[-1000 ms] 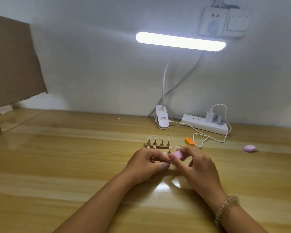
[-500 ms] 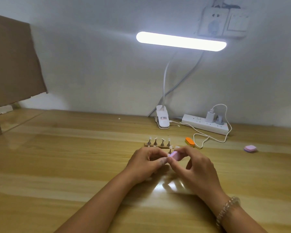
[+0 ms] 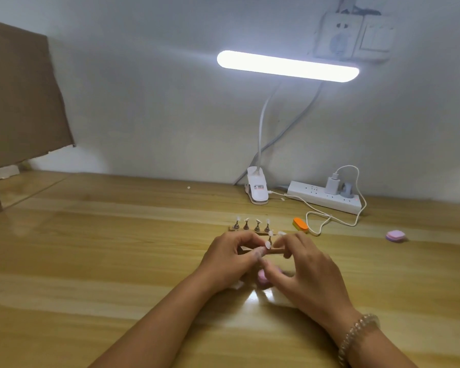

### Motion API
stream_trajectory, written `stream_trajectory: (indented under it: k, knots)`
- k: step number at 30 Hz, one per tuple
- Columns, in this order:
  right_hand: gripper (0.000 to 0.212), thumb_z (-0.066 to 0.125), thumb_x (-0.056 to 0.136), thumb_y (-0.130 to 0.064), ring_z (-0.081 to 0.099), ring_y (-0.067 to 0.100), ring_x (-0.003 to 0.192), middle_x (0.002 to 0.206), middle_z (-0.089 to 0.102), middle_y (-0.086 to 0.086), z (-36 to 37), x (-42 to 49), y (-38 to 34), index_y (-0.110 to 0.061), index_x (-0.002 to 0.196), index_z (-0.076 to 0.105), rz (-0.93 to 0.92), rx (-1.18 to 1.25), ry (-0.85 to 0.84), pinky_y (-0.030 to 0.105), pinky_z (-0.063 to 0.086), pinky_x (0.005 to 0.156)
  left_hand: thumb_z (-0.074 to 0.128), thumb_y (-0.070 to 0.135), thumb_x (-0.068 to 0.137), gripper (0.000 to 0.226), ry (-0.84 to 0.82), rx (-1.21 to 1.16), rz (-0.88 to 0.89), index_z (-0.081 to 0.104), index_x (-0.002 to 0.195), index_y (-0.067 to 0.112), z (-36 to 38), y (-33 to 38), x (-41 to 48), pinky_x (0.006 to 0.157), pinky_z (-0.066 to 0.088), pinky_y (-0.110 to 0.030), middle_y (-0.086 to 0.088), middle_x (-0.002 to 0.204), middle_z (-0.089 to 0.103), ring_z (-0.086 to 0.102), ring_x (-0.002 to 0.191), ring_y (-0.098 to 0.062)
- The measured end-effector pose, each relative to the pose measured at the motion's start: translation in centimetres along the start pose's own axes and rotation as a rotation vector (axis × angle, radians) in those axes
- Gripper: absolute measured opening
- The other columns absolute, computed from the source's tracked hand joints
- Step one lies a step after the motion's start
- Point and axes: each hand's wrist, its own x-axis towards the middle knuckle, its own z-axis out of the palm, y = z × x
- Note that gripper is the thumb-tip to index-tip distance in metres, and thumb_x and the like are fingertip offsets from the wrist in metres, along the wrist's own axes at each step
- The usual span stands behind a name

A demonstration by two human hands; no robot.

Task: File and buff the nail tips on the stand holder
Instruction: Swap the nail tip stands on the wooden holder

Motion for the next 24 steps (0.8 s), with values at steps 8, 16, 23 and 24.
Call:
stream_trajectory:
  k: [8, 16, 23, 24]
  knots:
    - [0.015, 0.072, 0.082, -0.033, 0.049, -0.009, 0.061, 0.092, 0.051, -0.022, 0.5, 0.3, 0.7, -0.031, 0.094, 0.064, -0.043, 0.136, 0.074, 0.023, 0.04, 0.06, 0.076, 0.029, 0.086, 0.009, 0.069, 0.147, 0.07, 0.077, 0.092, 0.035, 0.1, 0.6, -0.4, 0.068, 0.051, -0.037, 0.02, 0.08, 0.068, 0.055, 0.062, -0.007]
    - [0.015, 0.079, 0.079, -0.029, 0.048, 0.002, 0.074, 0.092, 0.056, -0.014, 0.4, 0.6, 1.0, -0.029, 0.09, 0.068, -0.014, 0.062, 0.123, 0.035, 0.042, 0.071, 0.076, 0.028, 0.083, 0.02, 0.406, 0.301, 0.013, 0.066, 0.098, 0.034, -1.0, 0.6, 0.0, 0.078, 0.045, -0.026, 0.016, 0.104, 0.062, 0.055, 0.092, -0.009]
    - [0.017, 0.08, 0.076, -0.032, 0.054, 0.018, 0.091, 0.101, 0.055, -0.006, 0.3, 0.6, 1.5, -0.03, 0.091, 0.071, 0.024, -0.018, 0.137, 0.035, 0.035, 0.074, 0.07, 0.045, 0.082, 0.039, 0.208, 0.564, -0.164, 0.055, 0.117, 0.04, -0.8, 0.0, 0.1, 0.091, 0.037, -0.028, 0.019, 0.121, 0.06, 0.048, 0.116, -0.013]
    - [0.017, 0.08, 0.076, -0.032, 0.053, 0.019, 0.092, 0.103, 0.055, -0.006, 0.3, 0.6, 1.5, -0.031, 0.091, 0.071, 0.024, -0.022, 0.133, 0.035, 0.036, 0.074, 0.071, 0.044, 0.081, 0.039, 0.205, 0.552, -0.149, 0.056, 0.116, 0.039, -0.8, 0.0, 0.0, 0.093, 0.039, -0.028, 0.019, 0.118, 0.06, 0.048, 0.114, -0.012]
